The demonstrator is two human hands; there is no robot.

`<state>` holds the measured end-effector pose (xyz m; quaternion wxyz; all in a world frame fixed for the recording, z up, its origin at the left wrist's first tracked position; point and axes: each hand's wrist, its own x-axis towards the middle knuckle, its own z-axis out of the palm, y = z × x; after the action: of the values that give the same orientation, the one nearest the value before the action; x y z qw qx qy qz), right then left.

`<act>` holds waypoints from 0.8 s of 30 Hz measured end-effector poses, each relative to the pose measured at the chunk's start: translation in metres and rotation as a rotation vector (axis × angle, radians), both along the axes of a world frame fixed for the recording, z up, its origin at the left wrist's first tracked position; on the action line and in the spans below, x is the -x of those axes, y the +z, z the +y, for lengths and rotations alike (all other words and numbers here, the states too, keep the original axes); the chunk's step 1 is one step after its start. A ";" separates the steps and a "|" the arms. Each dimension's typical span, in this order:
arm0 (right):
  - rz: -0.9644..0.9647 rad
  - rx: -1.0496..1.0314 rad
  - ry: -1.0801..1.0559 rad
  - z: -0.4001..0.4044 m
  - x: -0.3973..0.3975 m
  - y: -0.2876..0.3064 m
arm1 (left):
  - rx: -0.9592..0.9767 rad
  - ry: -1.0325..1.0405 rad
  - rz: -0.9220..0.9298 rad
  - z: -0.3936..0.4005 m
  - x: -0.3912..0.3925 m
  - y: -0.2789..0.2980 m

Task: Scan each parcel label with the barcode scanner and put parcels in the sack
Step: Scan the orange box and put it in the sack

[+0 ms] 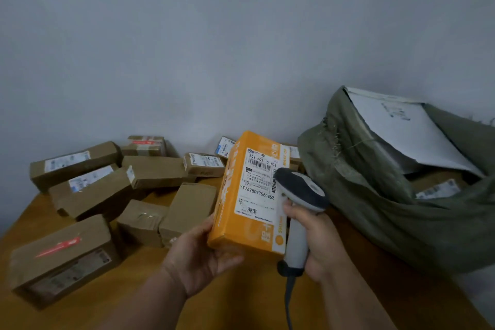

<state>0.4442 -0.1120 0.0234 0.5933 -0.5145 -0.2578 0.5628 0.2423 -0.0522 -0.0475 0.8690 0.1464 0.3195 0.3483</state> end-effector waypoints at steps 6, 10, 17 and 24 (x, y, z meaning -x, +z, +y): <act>-0.126 -0.003 -0.019 -0.017 -0.017 0.006 | -0.223 -0.052 0.409 -0.012 -0.021 0.022; -0.193 0.024 -0.005 -0.021 -0.023 0.009 | -0.352 -0.188 0.514 -0.020 -0.031 0.036; -0.177 -0.052 0.012 -0.026 -0.027 0.024 | -0.408 -0.088 0.489 -0.020 -0.034 0.031; -0.255 -0.149 0.144 -0.028 -0.022 0.038 | -0.459 0.025 0.493 -0.021 -0.027 0.038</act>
<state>0.4659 -0.1402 0.0619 0.5503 -0.5166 -0.4082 0.5135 0.2695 -0.0730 -0.0096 0.7056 0.4143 0.4350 0.3760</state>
